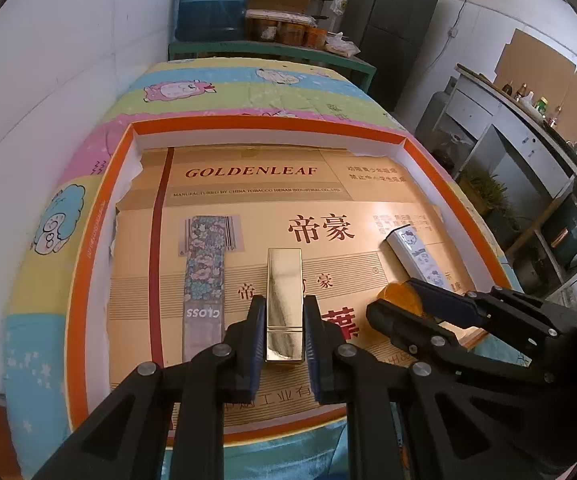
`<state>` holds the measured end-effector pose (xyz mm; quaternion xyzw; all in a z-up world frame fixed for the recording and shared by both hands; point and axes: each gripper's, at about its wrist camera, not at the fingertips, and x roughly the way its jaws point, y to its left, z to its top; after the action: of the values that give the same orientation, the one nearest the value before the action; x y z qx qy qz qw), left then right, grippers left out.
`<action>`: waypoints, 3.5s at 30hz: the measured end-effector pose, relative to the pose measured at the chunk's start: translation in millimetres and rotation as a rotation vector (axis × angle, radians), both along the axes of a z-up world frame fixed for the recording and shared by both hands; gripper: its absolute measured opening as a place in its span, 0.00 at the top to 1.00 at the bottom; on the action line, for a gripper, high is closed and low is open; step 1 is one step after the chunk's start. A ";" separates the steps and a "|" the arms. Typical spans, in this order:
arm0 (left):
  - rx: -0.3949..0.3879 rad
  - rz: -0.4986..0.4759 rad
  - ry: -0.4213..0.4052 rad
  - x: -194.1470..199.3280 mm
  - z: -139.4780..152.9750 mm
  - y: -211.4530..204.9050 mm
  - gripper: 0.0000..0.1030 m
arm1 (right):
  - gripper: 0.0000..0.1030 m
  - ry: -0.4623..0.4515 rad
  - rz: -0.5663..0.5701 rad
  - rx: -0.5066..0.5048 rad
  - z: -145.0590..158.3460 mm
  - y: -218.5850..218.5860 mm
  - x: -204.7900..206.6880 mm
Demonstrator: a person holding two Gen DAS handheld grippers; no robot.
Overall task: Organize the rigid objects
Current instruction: 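Open both grippers to release the gold case and orange cap in the tray, then move the left gripper to the blue cap while the right gripper approaches the white cap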
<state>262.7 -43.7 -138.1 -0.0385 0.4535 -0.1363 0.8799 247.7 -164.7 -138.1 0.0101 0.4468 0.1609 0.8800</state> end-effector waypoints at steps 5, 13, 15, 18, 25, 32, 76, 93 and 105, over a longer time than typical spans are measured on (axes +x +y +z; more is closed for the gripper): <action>0.012 0.008 0.002 -3.3 1.8 0.6 0.81 | 0.67 0.003 -0.002 0.000 0.8 0.3 -1.0; 0.025 0.030 -0.031 -10.4 8.3 5.5 0.68 | 0.60 0.005 -0.020 0.011 4.0 -3.9 -4.0; 0.020 0.033 -0.034 -11.0 9.6 8.2 0.63 | 0.60 0.001 -0.022 0.014 6.1 -5.0 -5.7; 0.019 0.038 -0.047 -13.4 13.4 11.0 0.58 | 0.59 -0.008 -0.025 0.012 10.0 -6.2 -8.5; 0.016 0.038 -0.074 -19.8 23.6 14.1 0.56 | 0.58 -0.014 -0.029 0.009 15.6 -5.9 -16.7; 0.011 0.044 -0.105 -30.3 36.3 17.3 0.56 | 0.58 -0.031 -0.037 0.001 25.0 -6.2 -25.9; 0.015 0.051 -0.170 -113.5 65.7 36.6 0.56 | 0.58 -0.103 -0.058 -0.034 60.8 -2.8 -112.3; 0.018 0.010 -0.108 -130.9 36.5 30.9 0.56 | 0.58 -0.039 -0.085 -0.051 32.8 -10.8 -134.7; 0.030 -0.025 -0.063 -137.3 17.1 25.1 0.56 | 0.58 0.013 -0.096 -0.051 11.5 -16.5 -139.4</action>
<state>125.4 -18.6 -121.0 -0.0154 0.4278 -0.1415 0.8926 108.3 -181.1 -126.6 0.0103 0.4552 0.1068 0.8839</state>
